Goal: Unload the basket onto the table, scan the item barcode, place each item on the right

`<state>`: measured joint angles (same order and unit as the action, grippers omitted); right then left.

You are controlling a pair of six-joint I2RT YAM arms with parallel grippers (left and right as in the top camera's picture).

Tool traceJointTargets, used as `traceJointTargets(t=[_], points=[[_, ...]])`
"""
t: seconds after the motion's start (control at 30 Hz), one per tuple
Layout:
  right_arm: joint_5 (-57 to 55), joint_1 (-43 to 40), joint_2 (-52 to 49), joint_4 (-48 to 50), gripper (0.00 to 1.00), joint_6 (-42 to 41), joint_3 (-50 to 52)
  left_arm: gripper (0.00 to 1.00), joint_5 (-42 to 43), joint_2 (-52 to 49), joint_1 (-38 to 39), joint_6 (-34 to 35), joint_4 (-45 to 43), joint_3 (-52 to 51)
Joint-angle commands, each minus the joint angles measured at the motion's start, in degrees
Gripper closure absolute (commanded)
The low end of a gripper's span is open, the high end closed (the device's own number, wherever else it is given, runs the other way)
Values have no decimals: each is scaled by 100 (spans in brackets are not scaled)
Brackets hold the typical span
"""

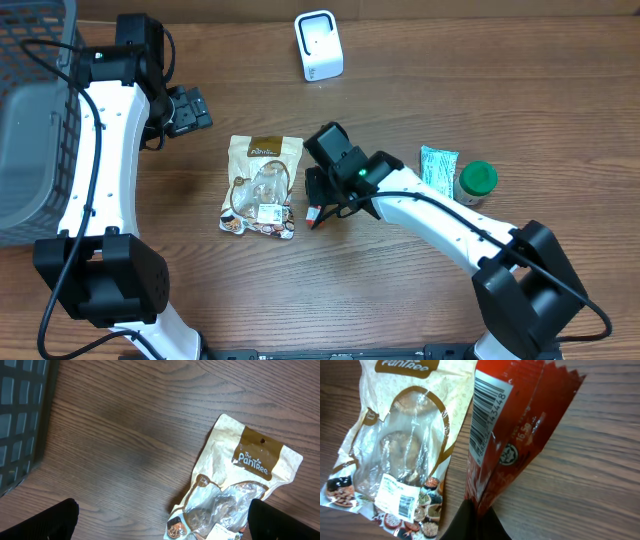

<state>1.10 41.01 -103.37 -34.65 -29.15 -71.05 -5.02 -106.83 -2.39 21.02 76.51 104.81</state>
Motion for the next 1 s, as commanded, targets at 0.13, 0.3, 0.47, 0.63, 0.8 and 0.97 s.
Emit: traceJointTargets(t=[0.13,0.3,0.47,0.63,0.8,0.97], points=[[-20,11,-26,584,96,291,352,0,-50,0,-24,-4,-7,55],[-170,11,-26,741,96,286,514,0,-50,0,-24,-4,-7,55],[-170,11,-26,944,96,286,691,0,-50,0,-24,-4,-7,55],[-170,11,-26,960,96,289,715,0,-50,0,-24,-4,-7,55],[-260,11,-26,966,96,382,715,0,-50,0,-24,-4,-7,55],[-299,11,-26,973,96,415,715,0,-50,2,-24,-4,-7,55]])
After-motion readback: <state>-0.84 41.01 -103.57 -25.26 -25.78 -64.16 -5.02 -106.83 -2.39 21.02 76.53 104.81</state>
